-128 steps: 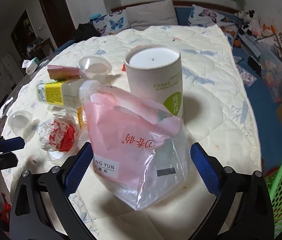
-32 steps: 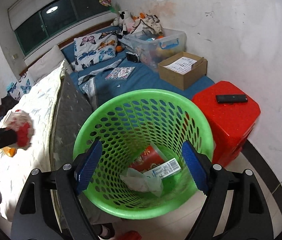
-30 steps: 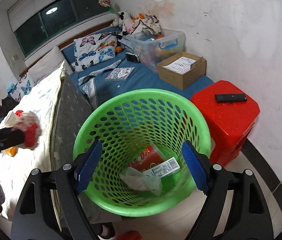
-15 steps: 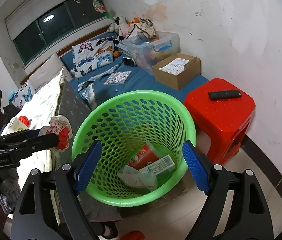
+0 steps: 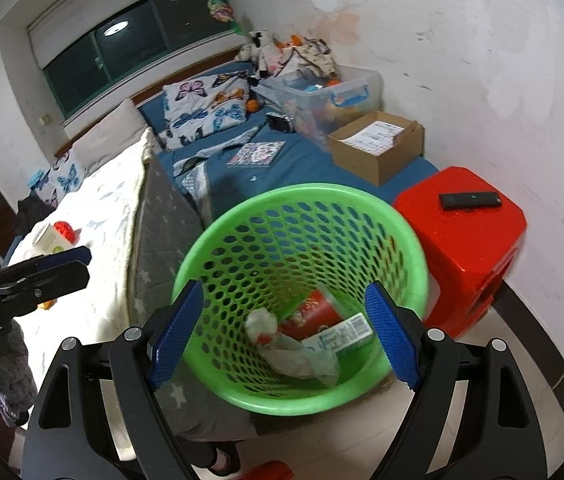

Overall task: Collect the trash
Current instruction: 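Carry bag and tissue to the green basket and open both tools, then move both tools back over the mattress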

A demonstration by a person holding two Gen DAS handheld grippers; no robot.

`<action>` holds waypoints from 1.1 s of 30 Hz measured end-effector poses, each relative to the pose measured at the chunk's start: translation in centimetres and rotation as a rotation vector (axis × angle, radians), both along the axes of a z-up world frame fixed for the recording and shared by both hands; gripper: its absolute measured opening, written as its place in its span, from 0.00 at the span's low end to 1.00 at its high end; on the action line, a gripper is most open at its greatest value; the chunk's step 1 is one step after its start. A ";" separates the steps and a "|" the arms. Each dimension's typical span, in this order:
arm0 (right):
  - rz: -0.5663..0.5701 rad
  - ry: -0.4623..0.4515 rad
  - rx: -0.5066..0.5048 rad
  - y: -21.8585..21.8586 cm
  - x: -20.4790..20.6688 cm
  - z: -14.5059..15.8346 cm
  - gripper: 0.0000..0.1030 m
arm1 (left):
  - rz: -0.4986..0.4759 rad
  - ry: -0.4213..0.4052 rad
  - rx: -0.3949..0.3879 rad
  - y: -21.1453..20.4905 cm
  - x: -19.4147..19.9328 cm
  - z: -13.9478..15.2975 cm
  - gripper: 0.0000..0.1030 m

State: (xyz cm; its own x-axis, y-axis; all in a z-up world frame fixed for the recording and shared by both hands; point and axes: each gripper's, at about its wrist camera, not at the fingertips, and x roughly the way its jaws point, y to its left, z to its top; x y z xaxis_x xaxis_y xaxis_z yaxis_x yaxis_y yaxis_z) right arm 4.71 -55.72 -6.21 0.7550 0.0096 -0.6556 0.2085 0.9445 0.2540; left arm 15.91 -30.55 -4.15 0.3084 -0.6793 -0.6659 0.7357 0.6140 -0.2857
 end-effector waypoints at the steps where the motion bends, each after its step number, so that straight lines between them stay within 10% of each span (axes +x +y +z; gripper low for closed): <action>1: 0.010 -0.001 0.000 0.3 0.2 0.1 0.80 | 0.019 -0.008 0.001 0.9 0.0 0.2 0.64; 33: 0.537 0.010 -0.016 23.8 9.6 0.7 0.80 | 0.610 -0.059 -0.006 28.4 -2.7 0.8 0.64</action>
